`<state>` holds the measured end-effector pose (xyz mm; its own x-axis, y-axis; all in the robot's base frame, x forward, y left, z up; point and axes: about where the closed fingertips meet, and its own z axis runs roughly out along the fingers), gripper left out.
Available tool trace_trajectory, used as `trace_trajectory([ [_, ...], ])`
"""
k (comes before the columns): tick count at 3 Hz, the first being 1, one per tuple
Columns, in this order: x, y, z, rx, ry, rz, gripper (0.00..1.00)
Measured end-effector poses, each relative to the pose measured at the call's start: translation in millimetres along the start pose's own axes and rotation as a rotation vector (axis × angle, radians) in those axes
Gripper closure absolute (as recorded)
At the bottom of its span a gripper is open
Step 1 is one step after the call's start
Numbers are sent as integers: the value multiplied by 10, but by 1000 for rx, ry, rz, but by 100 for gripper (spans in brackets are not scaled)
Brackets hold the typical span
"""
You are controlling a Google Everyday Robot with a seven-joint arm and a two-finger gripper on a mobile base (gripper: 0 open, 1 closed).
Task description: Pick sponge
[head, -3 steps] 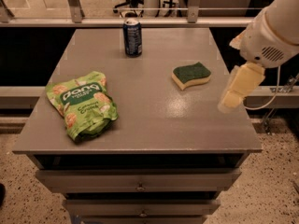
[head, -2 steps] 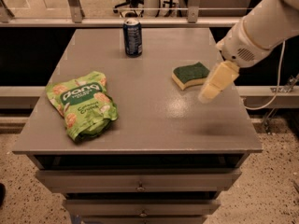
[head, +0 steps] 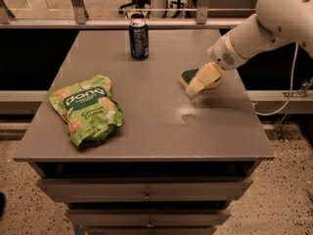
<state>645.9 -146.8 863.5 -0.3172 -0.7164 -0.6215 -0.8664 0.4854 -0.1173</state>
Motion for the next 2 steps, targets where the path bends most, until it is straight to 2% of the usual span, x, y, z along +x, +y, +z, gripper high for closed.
trace_trajectory([
  [1, -29, -173, 329, -32, -32, 18, 0],
  [2, -13, -248, 515, -76, -28, 26, 15],
])
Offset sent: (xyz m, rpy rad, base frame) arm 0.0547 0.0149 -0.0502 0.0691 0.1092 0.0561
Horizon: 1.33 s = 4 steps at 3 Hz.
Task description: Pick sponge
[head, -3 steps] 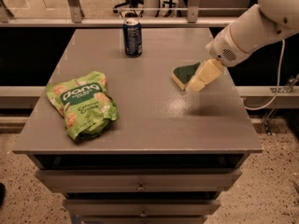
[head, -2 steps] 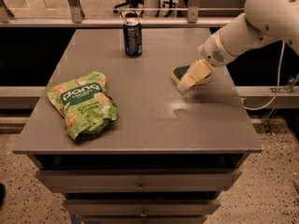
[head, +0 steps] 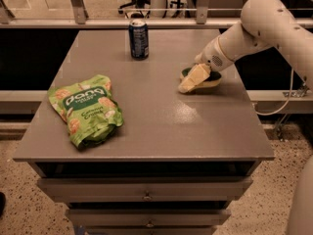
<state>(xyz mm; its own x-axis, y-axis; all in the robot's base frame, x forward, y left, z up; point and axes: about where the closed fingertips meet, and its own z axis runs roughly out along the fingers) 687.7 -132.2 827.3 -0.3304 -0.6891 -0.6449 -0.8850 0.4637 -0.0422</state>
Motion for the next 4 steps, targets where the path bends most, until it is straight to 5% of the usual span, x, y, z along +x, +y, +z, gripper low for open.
trace_trajectory([
  [3, -26, -47, -9, -31, 9, 8, 85],
  [4, -232, 5, -262, -9, -48, -35, 100],
])
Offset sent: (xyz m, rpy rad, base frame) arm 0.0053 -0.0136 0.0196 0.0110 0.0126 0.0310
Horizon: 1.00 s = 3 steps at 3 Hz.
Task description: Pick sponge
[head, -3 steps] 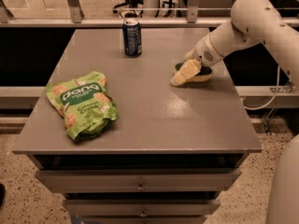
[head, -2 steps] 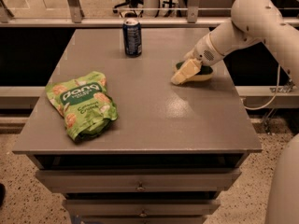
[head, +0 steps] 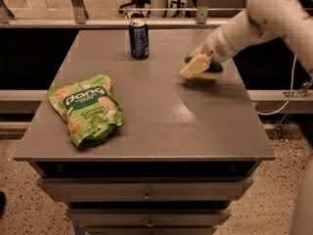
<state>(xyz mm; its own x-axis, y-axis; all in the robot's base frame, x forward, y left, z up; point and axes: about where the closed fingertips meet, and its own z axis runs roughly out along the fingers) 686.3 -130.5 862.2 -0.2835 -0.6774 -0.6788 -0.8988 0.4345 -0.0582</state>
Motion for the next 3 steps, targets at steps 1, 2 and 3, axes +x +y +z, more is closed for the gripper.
trace_trajectory([
  [1, -536, 137, -605, 54, -140, -110, 100],
  [2, -855, 223, -1234, 147, -250, -159, 100],
  [3, -855, 223, -1234, 147, -250, -159, 100],
])
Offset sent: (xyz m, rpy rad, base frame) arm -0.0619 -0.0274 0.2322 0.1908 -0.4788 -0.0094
